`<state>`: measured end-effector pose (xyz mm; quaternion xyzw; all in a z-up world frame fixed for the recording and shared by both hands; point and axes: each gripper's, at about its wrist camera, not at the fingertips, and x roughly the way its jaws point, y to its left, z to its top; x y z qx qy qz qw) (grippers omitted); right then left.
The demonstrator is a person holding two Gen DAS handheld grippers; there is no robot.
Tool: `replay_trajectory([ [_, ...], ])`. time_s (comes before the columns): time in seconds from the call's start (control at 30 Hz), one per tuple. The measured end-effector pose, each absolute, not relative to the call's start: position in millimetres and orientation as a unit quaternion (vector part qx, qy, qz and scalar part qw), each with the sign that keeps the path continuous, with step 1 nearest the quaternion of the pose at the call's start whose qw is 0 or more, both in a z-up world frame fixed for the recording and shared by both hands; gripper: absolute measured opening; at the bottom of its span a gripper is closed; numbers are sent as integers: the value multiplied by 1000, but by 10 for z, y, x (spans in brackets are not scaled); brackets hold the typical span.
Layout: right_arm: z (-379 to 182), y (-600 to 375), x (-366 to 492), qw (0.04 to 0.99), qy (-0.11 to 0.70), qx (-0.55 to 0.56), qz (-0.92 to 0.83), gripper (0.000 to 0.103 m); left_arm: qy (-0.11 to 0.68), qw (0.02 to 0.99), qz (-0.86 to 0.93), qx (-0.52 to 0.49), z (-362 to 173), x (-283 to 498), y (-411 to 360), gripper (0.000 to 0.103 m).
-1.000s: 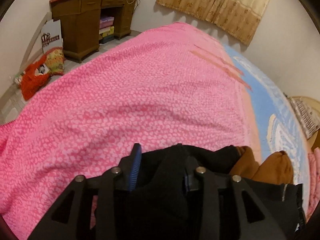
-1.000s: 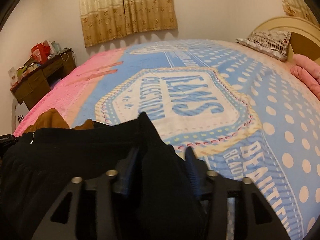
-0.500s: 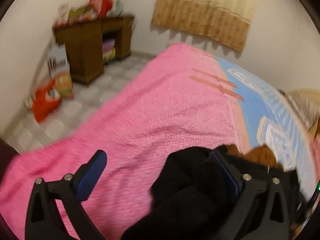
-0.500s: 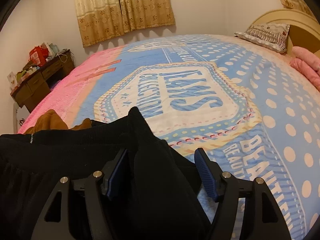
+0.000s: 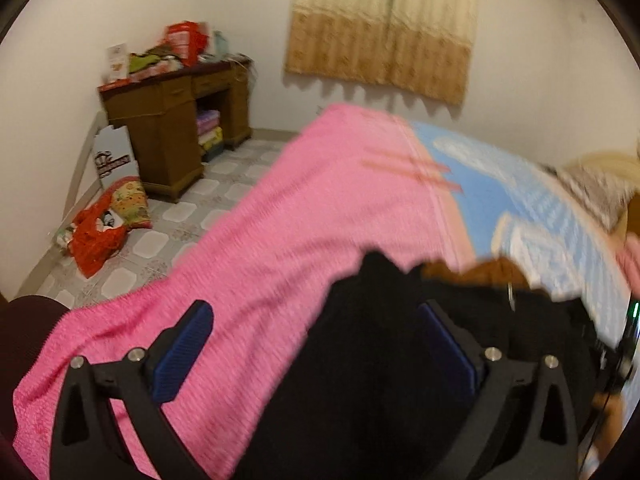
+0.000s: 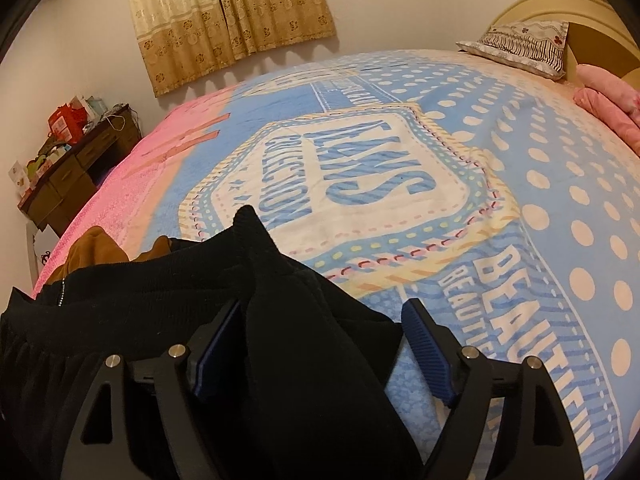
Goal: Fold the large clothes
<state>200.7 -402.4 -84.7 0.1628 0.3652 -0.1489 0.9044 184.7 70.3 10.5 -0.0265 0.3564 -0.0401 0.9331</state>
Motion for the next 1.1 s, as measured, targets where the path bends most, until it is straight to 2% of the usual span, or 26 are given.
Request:
replay_trajectory([
  [0.1, -667, -3973, 1860, 915, 330, 147, -179, 81, 374, 926, -45, 15, -167, 1848, 423, 103],
  [0.13, -481, -3899, 1640, 926, 274, 133, -221, 81, 380, 923, -50, 19, -251, 1866, 355, 103],
  [0.23, -180, -3652, 1222, 945, 194, 118, -234, 81, 382, 923, -37, 17, -398, 1930, 280, 103],
  [0.3, -141, -3405, 1196, 957, 220, 102, -162, 80, 377, 926, -19, 8, -464, 2004, 249, 103],
  [0.33, -169, -3191, 1205, 959, 243, 84, -117, 77, 378, 926, -15, 2, -492, 2032, 242, 103],
  [0.37, -200, -3071, 1210, 960, 253, 75, -96, 71, 379, 925, -10, -1, -521, 2058, 239, 103],
  [0.43, -341, -2757, 1299, 953, 293, 59, -46, 51, 376, 927, -8, 2, -570, 2076, 228, 103],
  [0.5, -532, -2516, 1426, 947, 318, 43, -25, 44, 369, 929, -10, 11, -594, 2054, 229, 103],
  [0.6, -848, -2343, 1559, 944, 326, -24, -40, 44, 366, 930, -17, 16, -605, 2041, 252, 103],
  [0.8, -929, -2551, 1590, 945, 325, 33, -9, 44, 365, 931, 4, 27, -654, 2075, 174, 103],
  [0.97, -958, -2507, 1598, 946, 322, 11, -23, 44, 358, 932, 18, 54, -582, 1955, 125, 103],
  [1.1, -938, -2502, 1629, 947, 320, 15, -21, 44, 354, 935, 10, 26, -359, 1554, 396, 103],
])
